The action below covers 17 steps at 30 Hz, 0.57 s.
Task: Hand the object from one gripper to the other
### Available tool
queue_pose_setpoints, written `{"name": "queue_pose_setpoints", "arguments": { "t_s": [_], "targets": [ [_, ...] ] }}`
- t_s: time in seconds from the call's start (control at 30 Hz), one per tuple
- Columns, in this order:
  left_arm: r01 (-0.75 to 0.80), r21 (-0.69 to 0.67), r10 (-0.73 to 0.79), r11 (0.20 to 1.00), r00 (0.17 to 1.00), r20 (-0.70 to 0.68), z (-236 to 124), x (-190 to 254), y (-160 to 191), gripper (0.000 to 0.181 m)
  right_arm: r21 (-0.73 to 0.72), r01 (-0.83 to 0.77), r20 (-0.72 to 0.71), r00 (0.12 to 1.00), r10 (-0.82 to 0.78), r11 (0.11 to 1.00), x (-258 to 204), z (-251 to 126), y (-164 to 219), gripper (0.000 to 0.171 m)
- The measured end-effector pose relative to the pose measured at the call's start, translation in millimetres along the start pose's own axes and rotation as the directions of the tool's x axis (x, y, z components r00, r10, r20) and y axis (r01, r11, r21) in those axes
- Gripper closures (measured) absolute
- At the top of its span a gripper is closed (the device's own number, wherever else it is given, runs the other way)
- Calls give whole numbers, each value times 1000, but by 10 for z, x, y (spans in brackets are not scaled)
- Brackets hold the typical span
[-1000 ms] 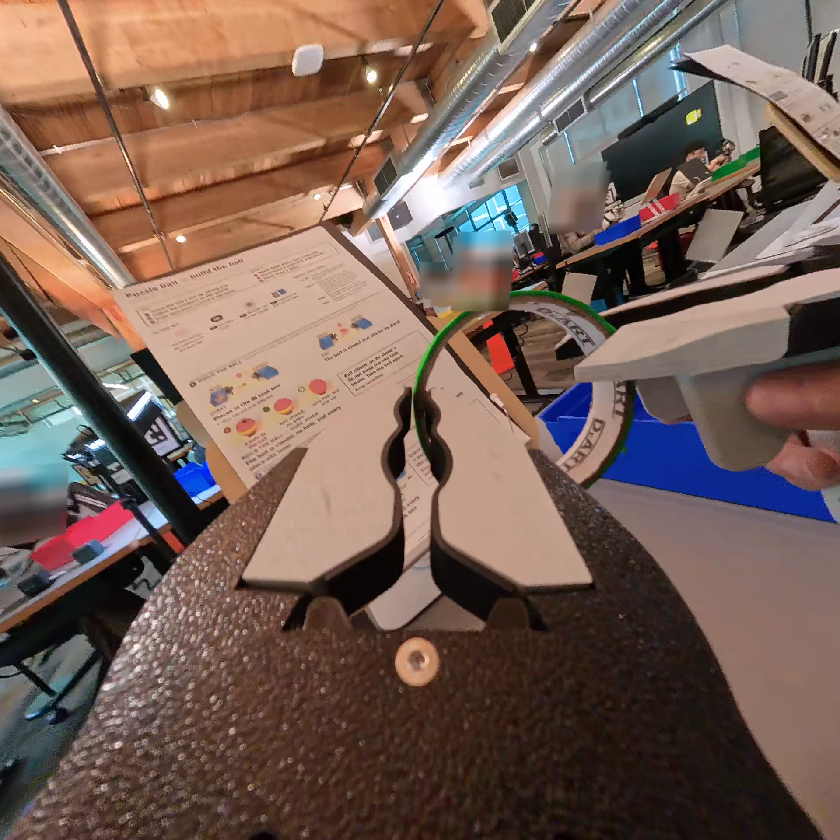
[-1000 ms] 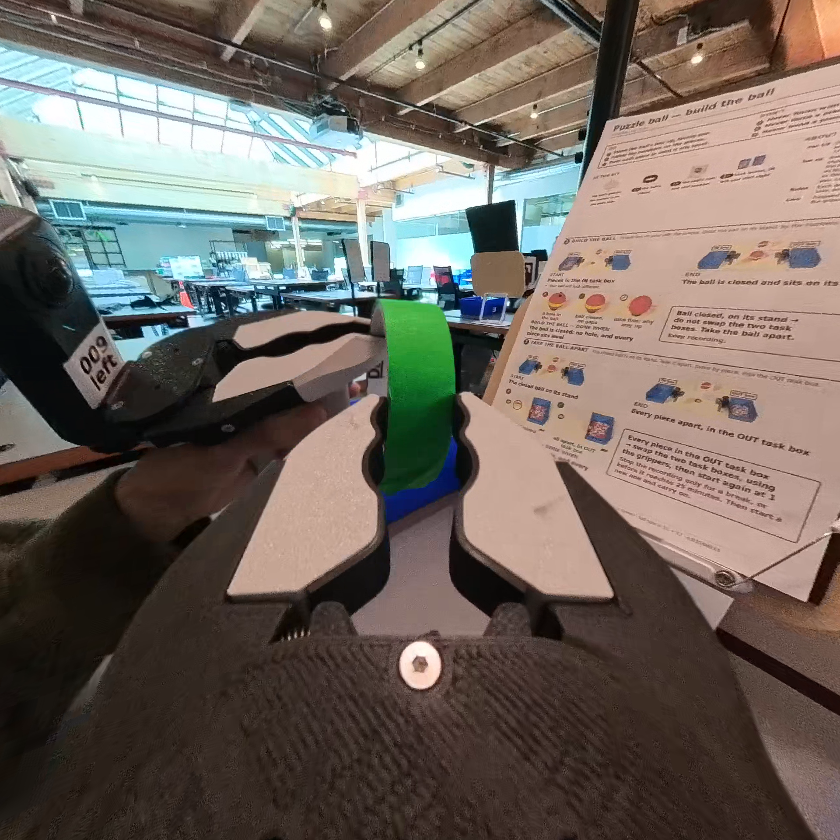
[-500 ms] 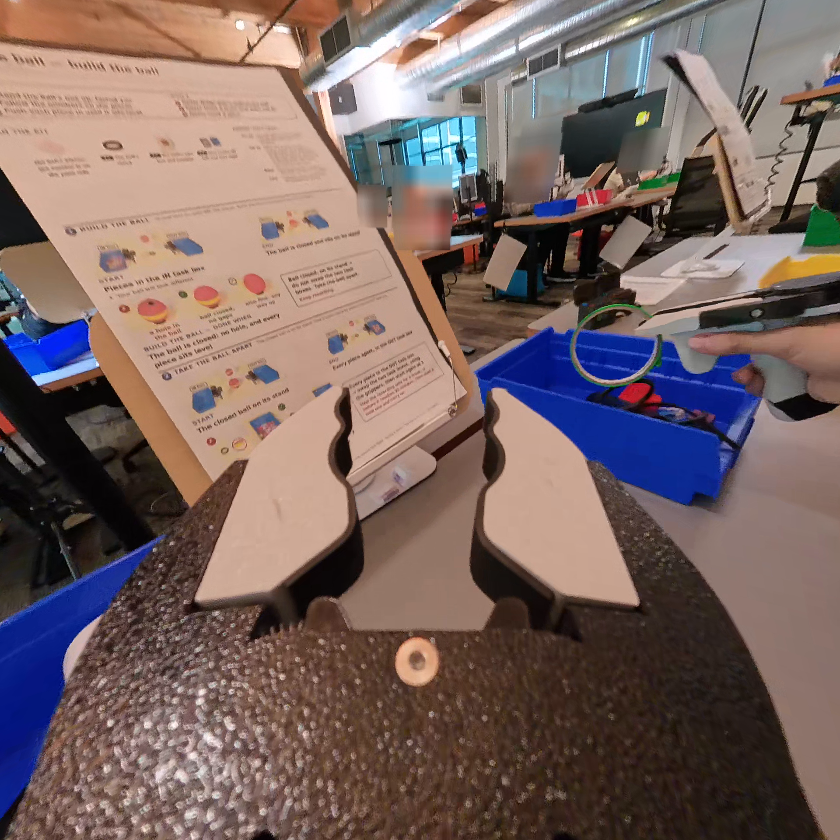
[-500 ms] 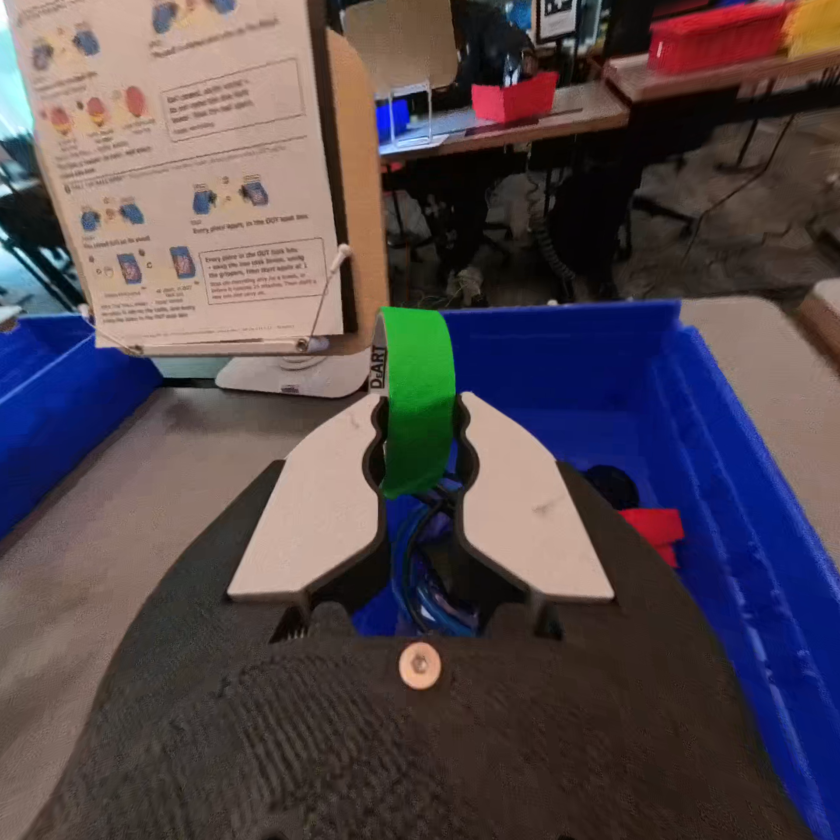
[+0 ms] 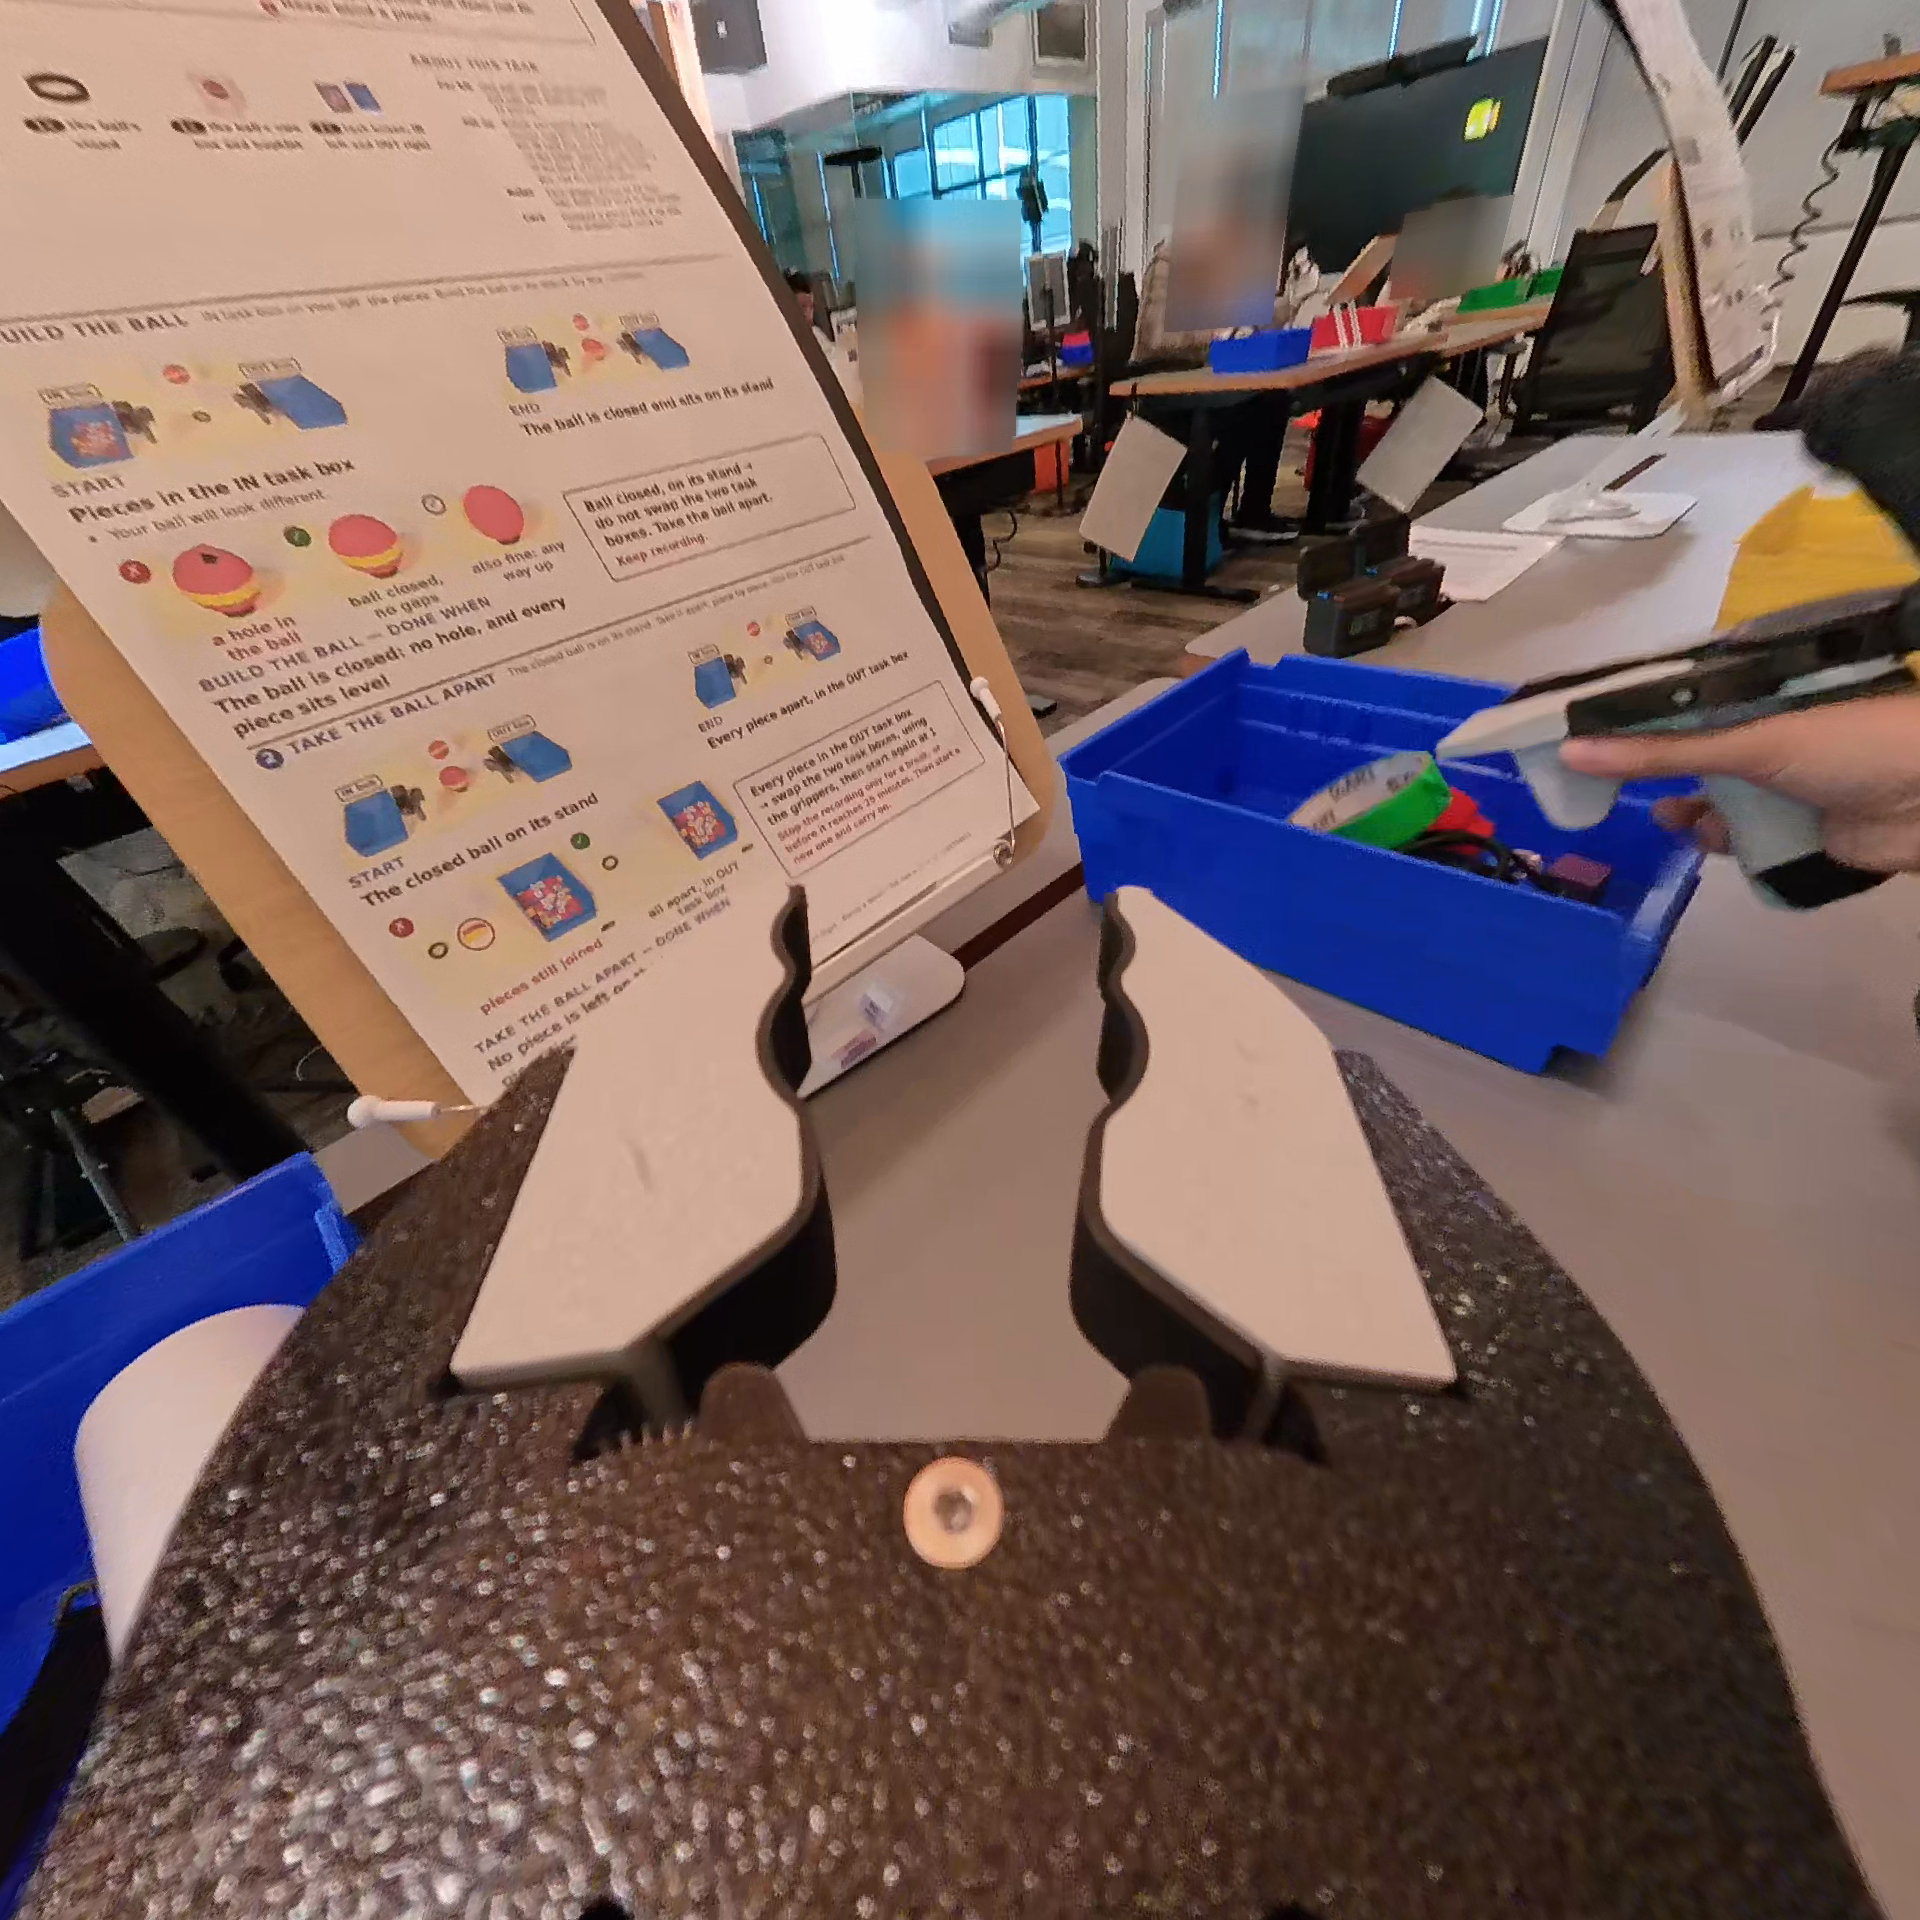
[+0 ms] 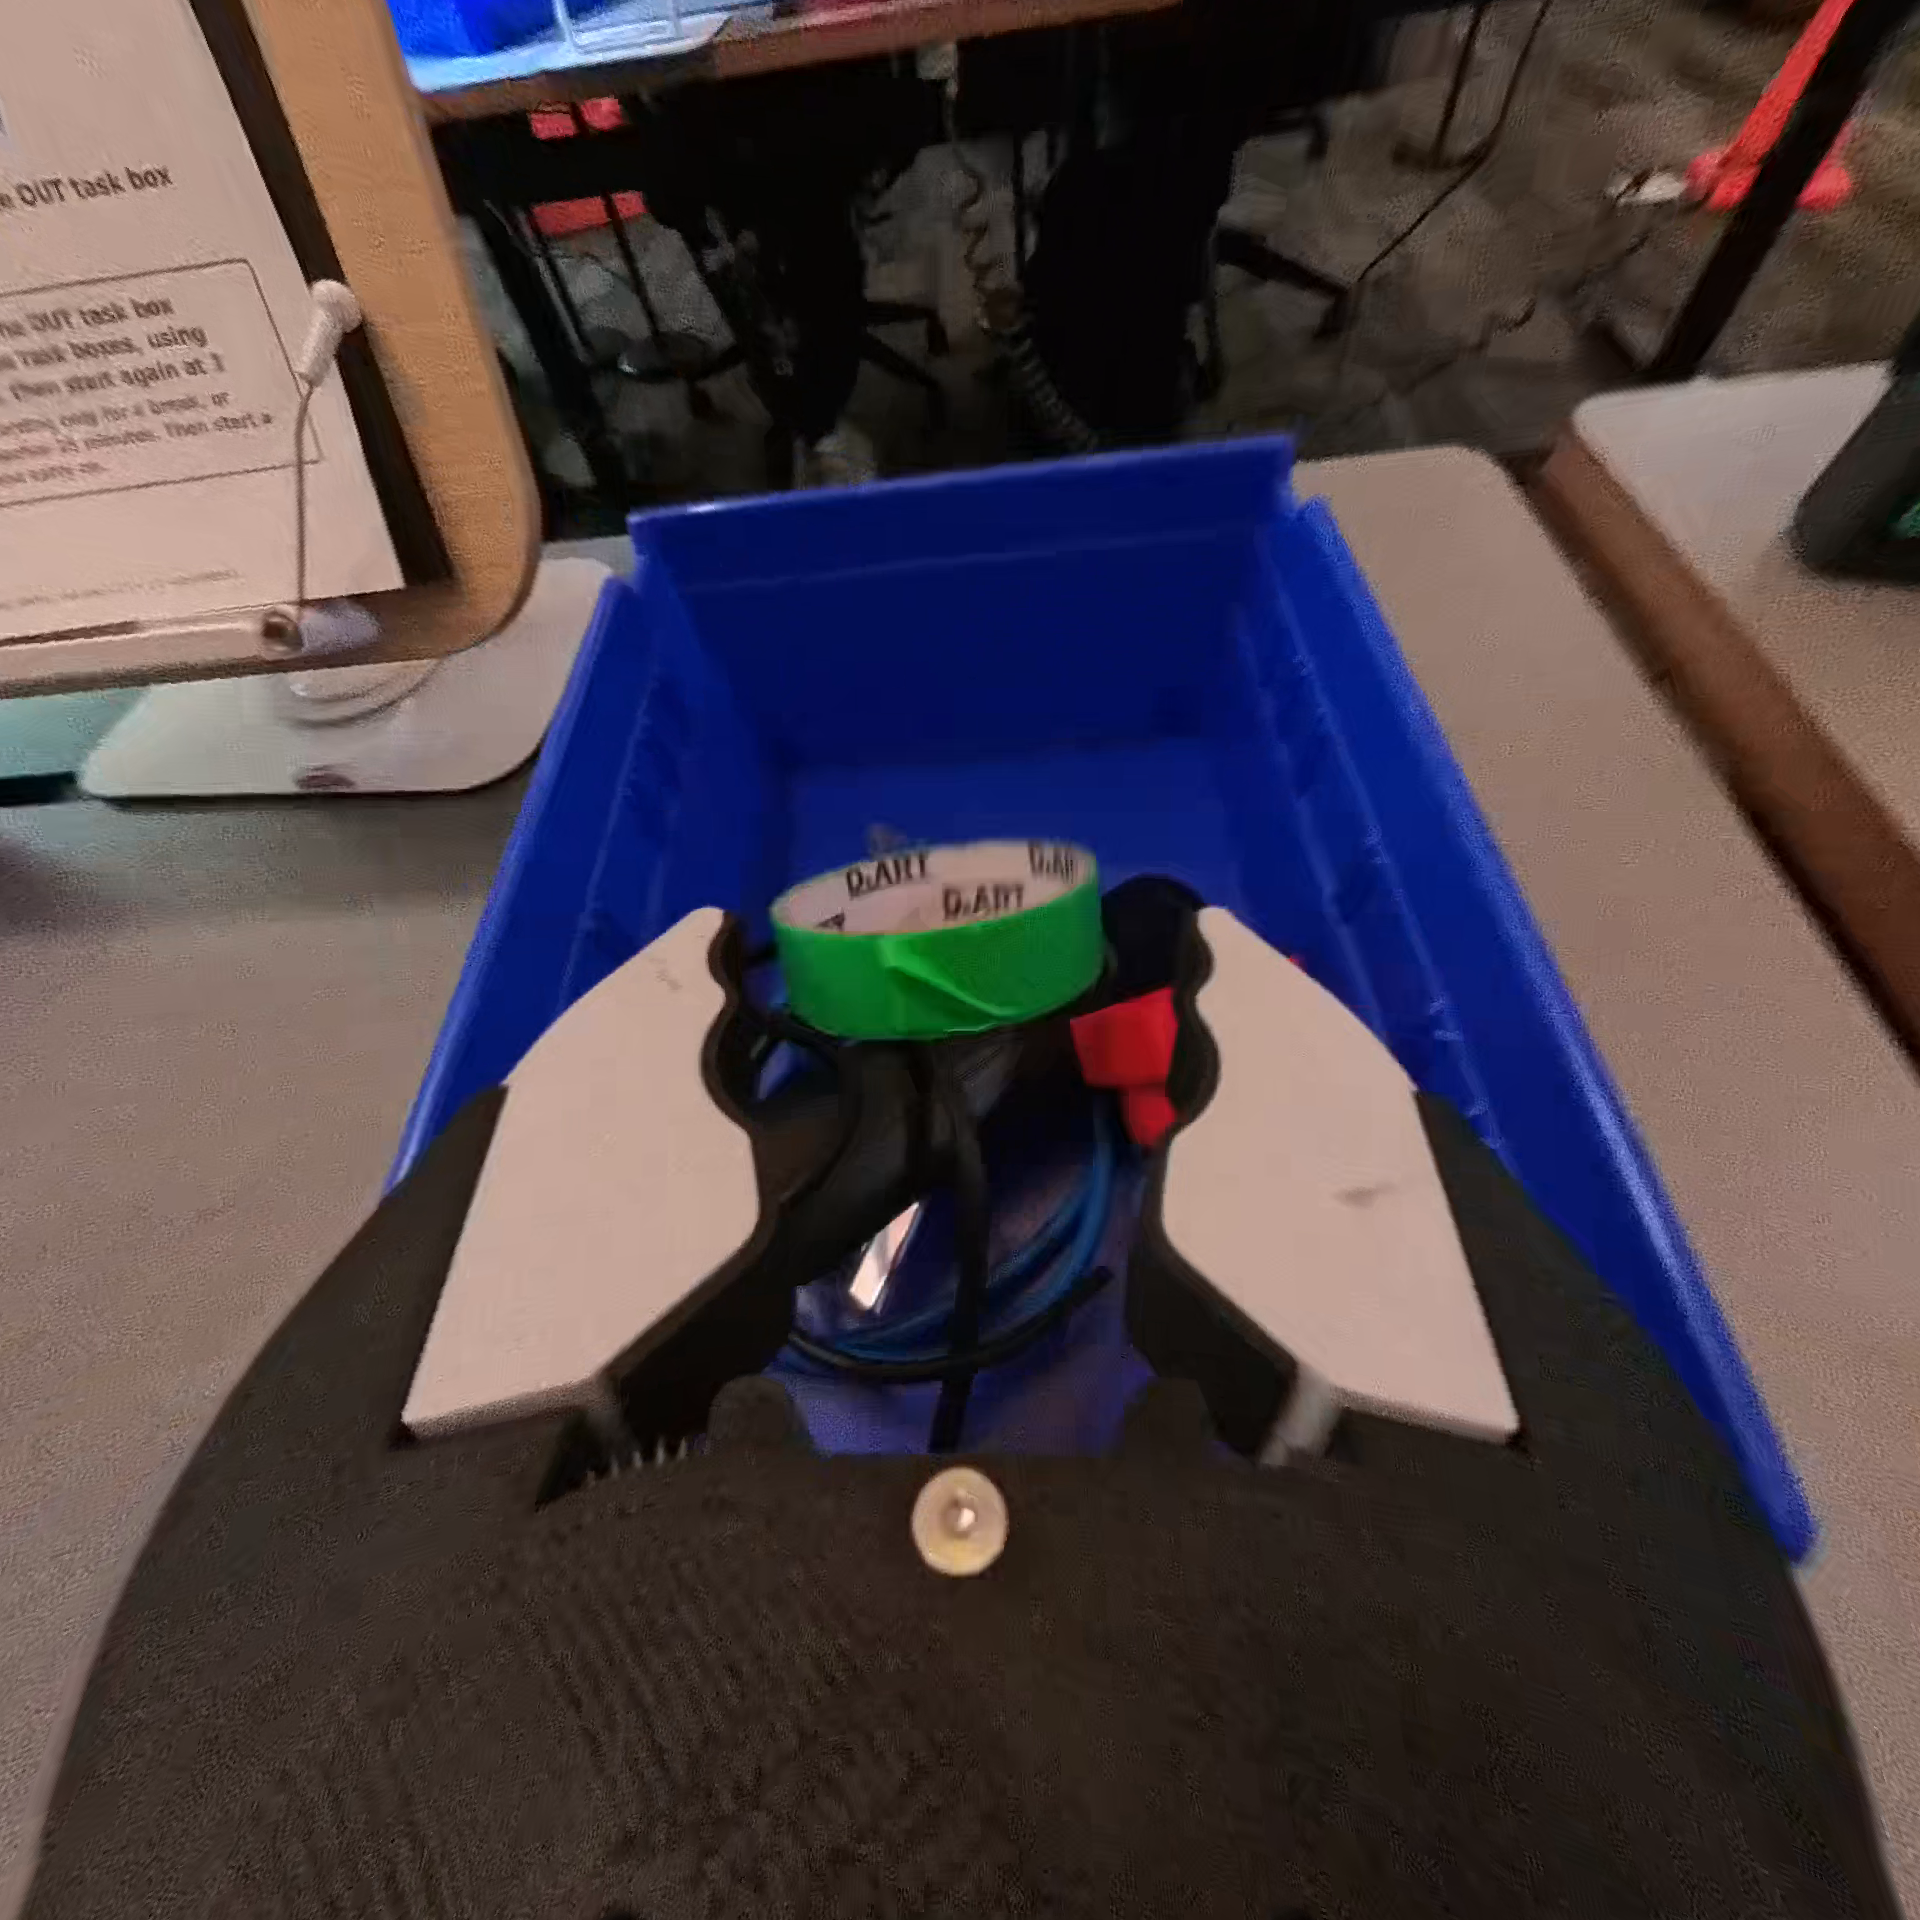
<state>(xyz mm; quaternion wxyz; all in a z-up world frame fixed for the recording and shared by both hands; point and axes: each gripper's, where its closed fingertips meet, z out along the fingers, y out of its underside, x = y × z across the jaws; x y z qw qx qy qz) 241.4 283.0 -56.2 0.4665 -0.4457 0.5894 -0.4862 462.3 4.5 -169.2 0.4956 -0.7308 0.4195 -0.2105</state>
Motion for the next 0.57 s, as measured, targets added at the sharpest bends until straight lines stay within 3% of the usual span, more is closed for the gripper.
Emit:
{"name": "queue_pose_setpoints", "arguments": {
  "t_s": [0.03, 0.17, 0.3, 0.4, 0.47, 0.57],
  "targets": [
    [-6, -20, 6, 1000, 1000, 4, 1, -7, 25, 129, 24, 66, -38, 997, -65, 998, -9, -54, -87, 83],
    [-22, -95, 30, 995, 996, 82, -110, -198, 81, 127, 190, 251, -86, 967, -239, 949, -281, -300, -535, 78],
    [-43, -279, 126, 959, 949, 289, -551, -759, 227, 124, 392, 304, 49, 936, -350, 868, -919, -560, -858, 79],
    [-21, -422, 203, 907, 897, 393, -982, -1166, 436, 127, 465, 308, 123, 906, -405, 830, -1281, -650, -931, 85],
    [12, -540, 216, 842, 909, 356, -1198, -1309, 735, 130, 468, 328, 155, 884, -442, 821, -1448, -654, -911, 87],
    [106, -762, 225, 639, 922, 317, -1595, -1565, 1291, 133, 451, 383, 160, 854, -496, 806, -1592, -621, -842, 91]
  ]
}}
